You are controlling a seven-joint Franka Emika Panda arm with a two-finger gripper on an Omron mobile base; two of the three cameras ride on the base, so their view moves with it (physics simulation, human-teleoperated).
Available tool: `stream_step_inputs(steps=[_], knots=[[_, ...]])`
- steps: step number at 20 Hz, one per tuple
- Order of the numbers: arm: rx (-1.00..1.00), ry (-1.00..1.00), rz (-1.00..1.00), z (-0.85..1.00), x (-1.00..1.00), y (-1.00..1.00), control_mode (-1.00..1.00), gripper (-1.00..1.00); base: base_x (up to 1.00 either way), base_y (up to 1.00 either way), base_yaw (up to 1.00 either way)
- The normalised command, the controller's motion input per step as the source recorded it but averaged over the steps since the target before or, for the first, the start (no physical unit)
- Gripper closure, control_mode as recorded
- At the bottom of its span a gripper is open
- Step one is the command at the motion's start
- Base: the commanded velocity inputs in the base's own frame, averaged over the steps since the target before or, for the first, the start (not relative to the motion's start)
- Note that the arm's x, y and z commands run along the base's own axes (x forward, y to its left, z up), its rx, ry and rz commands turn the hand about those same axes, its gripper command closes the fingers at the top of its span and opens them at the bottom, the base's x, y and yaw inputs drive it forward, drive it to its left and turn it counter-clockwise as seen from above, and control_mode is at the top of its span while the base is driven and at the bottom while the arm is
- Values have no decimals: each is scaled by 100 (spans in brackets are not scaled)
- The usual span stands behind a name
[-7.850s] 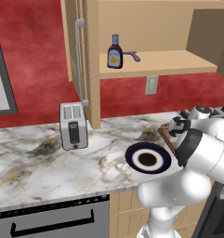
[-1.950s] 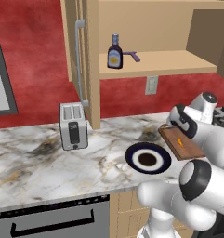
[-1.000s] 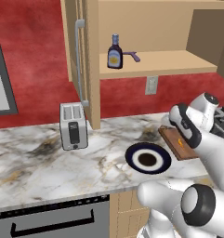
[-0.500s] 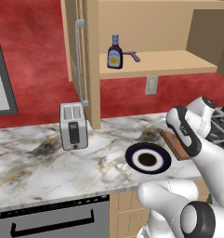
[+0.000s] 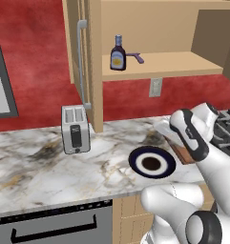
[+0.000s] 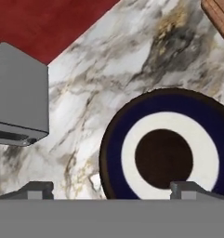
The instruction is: Pick the shrimp from the plate and place it on the cutting board. Then pick the condiment bottle from the cabinet and place it next to the cutting board.
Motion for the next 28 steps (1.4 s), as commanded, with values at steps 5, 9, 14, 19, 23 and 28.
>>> stream_step_inputs(steps=[5, 9, 14, 19, 23, 28], knots=[[21, 7, -6, 0, 0, 27, -100, -100, 0, 0, 0], [23, 10, -8, 0, 0, 24, -100, -100, 0, 0, 0], [22, 18, -11, 0, 0, 20, -100, -100, 0, 0, 0], [23, 22, -14, 0, 0, 15, -100, -100, 0, 0, 0], [23, 22, -16, 0, 0, 15, -100, -100, 0, 0, 0], [25, 22, -19, 0, 0, 12, -100, -100, 0, 0, 0]])
